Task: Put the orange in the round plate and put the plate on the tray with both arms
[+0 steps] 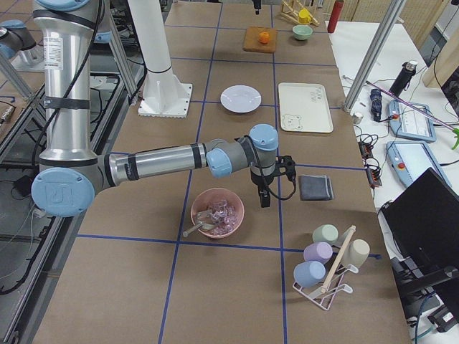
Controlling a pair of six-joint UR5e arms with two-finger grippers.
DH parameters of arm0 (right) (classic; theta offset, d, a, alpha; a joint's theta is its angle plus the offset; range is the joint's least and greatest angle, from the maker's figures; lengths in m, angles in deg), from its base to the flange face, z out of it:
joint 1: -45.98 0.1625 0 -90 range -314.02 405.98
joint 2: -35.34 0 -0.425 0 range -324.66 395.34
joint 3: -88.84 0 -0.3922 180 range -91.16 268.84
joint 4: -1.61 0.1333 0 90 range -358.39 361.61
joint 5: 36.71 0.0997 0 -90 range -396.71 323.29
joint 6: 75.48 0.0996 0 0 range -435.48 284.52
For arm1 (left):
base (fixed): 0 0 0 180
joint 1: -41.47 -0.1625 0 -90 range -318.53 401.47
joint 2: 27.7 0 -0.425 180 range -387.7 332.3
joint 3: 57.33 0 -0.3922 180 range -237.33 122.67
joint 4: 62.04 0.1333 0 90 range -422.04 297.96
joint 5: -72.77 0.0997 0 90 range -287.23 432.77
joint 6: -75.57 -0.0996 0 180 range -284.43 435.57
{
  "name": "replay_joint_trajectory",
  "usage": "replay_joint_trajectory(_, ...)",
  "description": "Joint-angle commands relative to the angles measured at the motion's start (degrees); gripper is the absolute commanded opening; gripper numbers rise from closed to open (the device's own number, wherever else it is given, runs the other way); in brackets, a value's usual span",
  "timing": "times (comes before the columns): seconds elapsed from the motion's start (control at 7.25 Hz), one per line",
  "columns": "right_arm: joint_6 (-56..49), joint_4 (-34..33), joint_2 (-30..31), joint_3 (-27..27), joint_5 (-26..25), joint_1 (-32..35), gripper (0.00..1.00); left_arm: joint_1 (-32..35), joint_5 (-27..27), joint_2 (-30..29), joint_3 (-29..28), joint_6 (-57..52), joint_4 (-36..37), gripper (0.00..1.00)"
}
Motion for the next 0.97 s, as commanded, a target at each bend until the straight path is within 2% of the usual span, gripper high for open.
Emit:
replay_joint_trajectory(0.0,-0.24,-0.16,-0.03,0.06,0.40,0.57,1.00,3.03,6.80,-3.93,7.89,-17.21,22.31,0.98)
replay_joint_trajectory(0.14,-0.51,-0.33,0.06,0.15,0.40,0.57,1.00,3.83,6.49,-5.53,7.83,-22.42,27.71,0.98)
replay_joint_trajectory(0.28,-0.51,-0.34,0.15,0.07,0.23,0.65,1.00,5.06,5.61,-4.58,7.48,-23.78,27.76,0.98)
replay_joint_trajectory(0.41,-0.51,-0.34,0.06,-0.11,-0.47,0.57,1.00,5.24,0.12,-4.40,7.22,-23.36,27.67,0.98)
replay_joint_trajectory(0.55,-0.42,-0.25,0.06,-0.11,-0.39,0.57,1.00,5.24,-1.93,-4.40,6.95,-23.27,27.59,0.98)
replay_joint_trajectory(0.83,0.45,0.19,0.06,-0.20,-0.22,0.57,1.00,5.24,-2.04,-3.27,6.78,-23.44,27.24,0.98)
